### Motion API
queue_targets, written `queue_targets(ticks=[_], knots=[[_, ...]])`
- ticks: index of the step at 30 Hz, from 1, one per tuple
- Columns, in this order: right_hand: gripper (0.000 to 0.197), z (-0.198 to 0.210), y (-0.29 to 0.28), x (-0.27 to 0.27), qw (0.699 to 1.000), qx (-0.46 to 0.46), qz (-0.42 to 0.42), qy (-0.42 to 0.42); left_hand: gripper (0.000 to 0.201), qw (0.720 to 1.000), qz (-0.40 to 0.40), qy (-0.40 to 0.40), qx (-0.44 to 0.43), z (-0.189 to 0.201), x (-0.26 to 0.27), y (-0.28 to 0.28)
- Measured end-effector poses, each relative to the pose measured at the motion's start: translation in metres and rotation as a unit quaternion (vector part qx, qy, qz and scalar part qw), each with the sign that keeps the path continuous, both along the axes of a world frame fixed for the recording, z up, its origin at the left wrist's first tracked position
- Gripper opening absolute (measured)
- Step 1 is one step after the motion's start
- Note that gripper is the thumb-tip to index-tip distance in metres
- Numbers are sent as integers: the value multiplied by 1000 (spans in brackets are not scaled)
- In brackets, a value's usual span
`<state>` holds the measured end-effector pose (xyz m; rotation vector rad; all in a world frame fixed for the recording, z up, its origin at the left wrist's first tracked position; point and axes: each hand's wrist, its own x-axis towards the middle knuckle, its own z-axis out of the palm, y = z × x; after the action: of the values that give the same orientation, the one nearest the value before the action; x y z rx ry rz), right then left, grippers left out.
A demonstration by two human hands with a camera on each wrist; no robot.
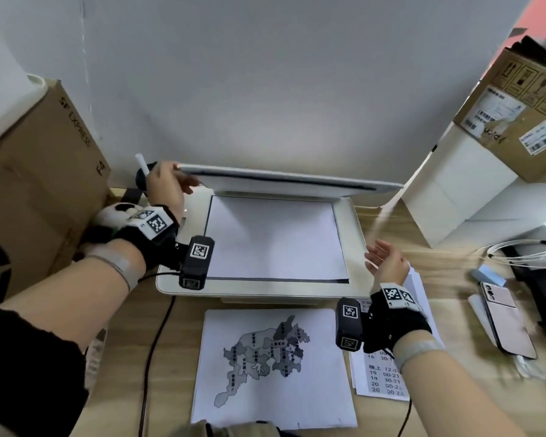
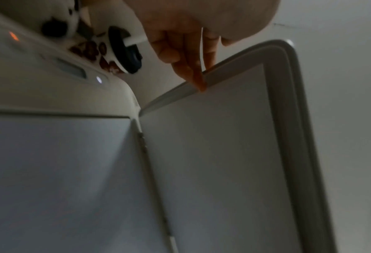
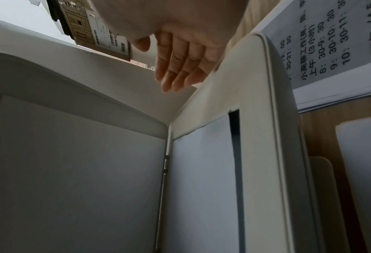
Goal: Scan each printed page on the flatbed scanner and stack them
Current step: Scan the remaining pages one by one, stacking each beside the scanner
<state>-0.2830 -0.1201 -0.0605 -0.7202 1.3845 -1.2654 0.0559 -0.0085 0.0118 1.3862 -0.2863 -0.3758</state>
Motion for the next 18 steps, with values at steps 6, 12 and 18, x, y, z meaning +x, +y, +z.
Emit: queue_targets(ticks=[6,12,18], knots=[[42,16,6,-7,996,17,46,-78,31,995,-52,-13,86,-27,1,31],[19,15,15,-6,998,15,45,49,29,963,-127,-39,233,-56,10,55],[31,-1,30,-12,962,44,56,265,25,925,-89,-107,353,-71,26,69]])
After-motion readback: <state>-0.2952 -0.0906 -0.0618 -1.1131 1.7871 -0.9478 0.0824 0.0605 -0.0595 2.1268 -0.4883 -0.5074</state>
